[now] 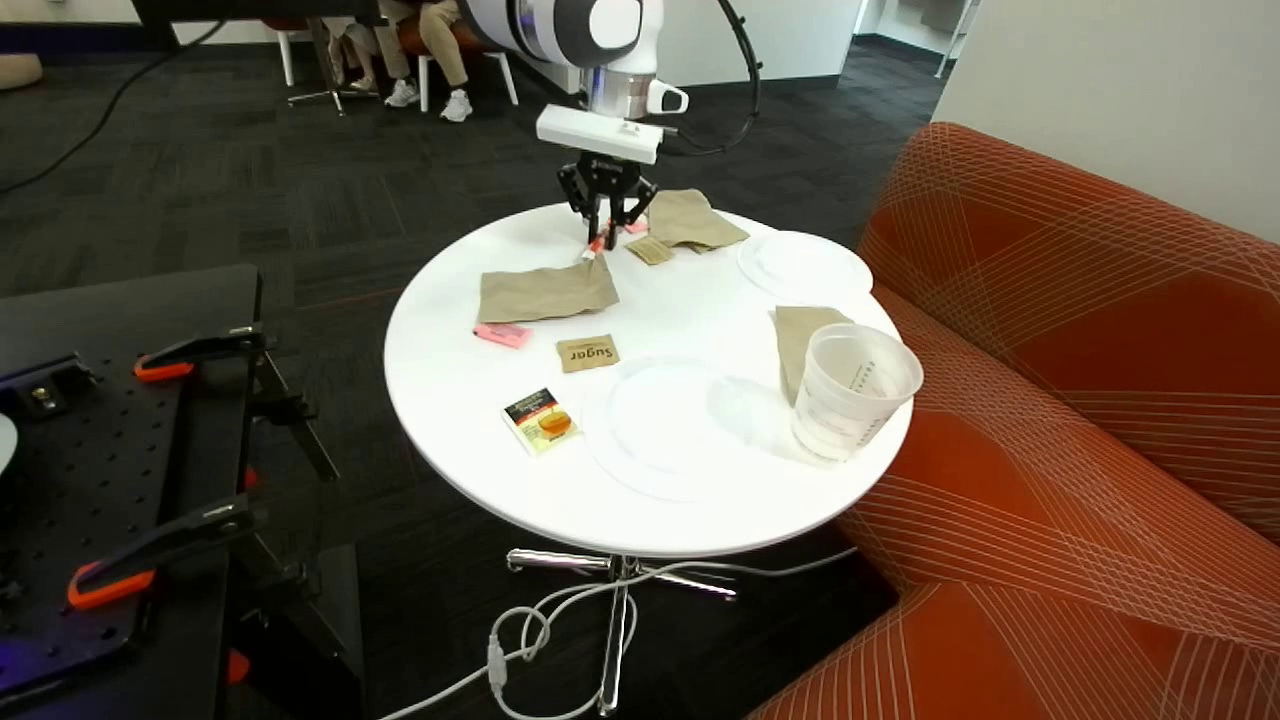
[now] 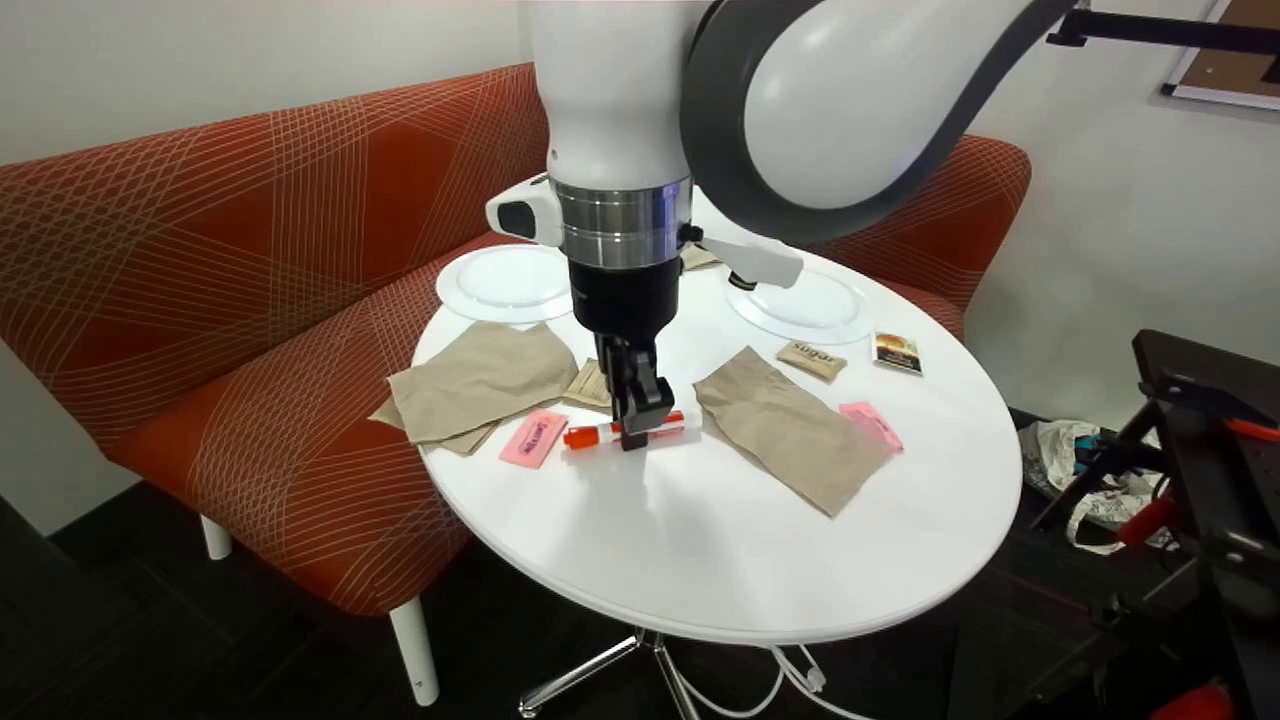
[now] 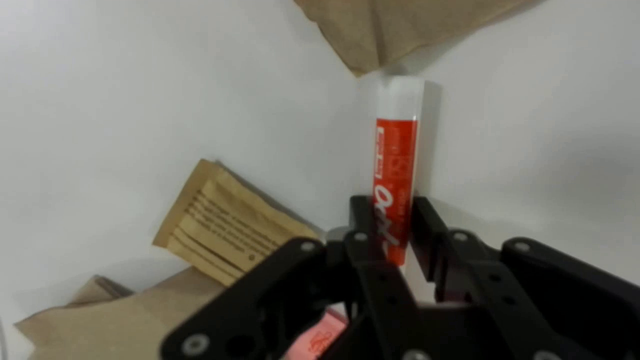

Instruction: Put the red marker inside the clear cup

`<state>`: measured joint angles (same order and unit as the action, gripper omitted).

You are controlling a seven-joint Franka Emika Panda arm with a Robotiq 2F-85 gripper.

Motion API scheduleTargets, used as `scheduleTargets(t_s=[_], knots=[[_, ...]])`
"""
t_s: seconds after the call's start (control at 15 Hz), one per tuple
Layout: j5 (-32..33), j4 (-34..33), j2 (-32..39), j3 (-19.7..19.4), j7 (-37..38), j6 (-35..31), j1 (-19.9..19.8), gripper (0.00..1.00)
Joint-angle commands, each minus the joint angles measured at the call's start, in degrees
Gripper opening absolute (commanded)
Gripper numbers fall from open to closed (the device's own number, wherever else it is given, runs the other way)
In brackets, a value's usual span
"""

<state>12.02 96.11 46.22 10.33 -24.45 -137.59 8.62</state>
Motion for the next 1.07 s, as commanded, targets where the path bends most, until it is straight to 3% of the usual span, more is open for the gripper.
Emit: scheduleTargets(t_s=[0.0, 0.07, 0.53, 1.0], knots=[[-0.3, 0.4, -0.7, 0.1, 2.2, -0.4, 0.7, 0.00], [-0.3, 1.0, -1.7, -0.3, 3.4, 0.2, 1.1, 0.05], [-2.2, 8.4, -14.9, 0.1, 9.1, 2.6, 0.6, 0.05], [-4.5, 8.6, -28.2, -2.2, 12.4, 12.4, -1.3, 0.05]])
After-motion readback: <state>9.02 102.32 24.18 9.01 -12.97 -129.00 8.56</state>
